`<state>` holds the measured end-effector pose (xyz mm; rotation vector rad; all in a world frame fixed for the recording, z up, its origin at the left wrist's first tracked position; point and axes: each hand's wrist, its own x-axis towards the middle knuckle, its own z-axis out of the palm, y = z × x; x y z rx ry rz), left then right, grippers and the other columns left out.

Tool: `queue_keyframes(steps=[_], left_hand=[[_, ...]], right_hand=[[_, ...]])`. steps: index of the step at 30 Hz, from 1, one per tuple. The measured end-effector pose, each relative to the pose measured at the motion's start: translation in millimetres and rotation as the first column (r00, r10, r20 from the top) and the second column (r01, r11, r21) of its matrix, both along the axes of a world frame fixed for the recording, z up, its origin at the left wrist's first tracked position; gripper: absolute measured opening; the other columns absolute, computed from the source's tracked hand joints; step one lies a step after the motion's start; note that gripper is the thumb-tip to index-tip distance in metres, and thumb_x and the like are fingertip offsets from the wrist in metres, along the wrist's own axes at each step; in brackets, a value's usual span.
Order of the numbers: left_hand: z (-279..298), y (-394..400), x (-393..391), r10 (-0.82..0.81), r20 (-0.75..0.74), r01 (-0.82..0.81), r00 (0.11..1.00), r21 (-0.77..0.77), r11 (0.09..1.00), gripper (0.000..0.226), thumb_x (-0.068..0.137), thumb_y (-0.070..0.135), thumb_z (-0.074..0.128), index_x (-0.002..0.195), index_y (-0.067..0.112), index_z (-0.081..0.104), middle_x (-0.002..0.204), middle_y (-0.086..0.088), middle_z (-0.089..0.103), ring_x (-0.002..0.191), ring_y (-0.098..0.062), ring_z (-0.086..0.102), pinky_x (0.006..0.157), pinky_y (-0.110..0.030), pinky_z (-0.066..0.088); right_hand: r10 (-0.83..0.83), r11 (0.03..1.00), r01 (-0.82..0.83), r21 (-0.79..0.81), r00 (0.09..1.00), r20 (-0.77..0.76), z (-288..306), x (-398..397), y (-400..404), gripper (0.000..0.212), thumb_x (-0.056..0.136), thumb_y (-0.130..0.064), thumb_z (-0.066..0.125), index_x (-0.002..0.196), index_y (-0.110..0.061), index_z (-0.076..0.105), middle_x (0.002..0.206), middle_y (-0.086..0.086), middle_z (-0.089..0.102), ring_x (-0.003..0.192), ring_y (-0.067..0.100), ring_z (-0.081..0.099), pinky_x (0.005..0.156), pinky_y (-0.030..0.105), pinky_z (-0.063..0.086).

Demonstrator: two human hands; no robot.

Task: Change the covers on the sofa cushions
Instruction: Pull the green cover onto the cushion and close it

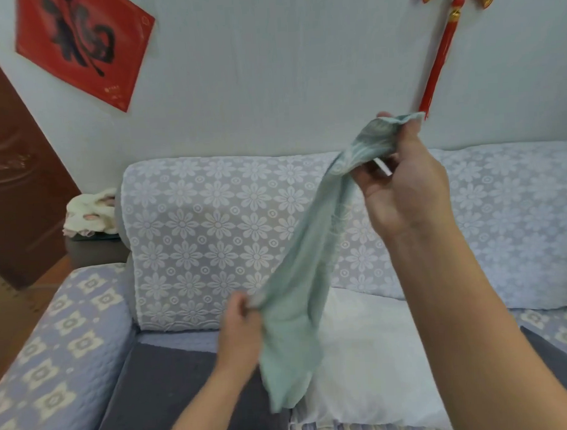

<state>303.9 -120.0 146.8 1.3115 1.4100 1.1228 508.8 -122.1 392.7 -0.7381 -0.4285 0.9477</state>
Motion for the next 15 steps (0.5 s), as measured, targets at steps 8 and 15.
queue_keyframes(steps=[8, 15], left_hand=[[165.8, 110.0, -92.7, 0.365, -0.41, -0.012, 0.836, 0.651, 0.759, 0.027, 0.096, -0.001, 0.042, 0.116, 0.006, 0.058, 0.108, -0.015, 0.063, 0.096, -0.026, 0.056, 0.08, -0.032, 0.038], [205.0, 126.7, -136.2, 0.426, -0.747, 0.563, 0.511, 0.665, 0.49, 0.057, 0.096, 0.058, 0.048, 0.117, 0.006, 0.057, 0.093, -0.02, 0.071, 0.074, -0.04, 0.07, 0.063, -0.047, 0.057]], right_hand=[[-0.217, 0.908, 0.37, -0.197, 0.816, 0.536, -22.1, 44.8, 26.2, 0.039, 0.104, -0.045, 0.047, 0.083, -0.022, 0.071, 0.083, -0.015, 0.073, 0.078, -0.004, 0.065, 0.07, 0.01, 0.046], [-0.298, 0.893, 0.445, -0.067, 0.695, 0.654, -7.1, 58.2, 47.6, 0.039, 0.105, -0.042, 0.038, 0.074, -0.027, 0.056, 0.074, -0.015, 0.056, 0.063, -0.004, 0.051, 0.067, 0.019, 0.044]])
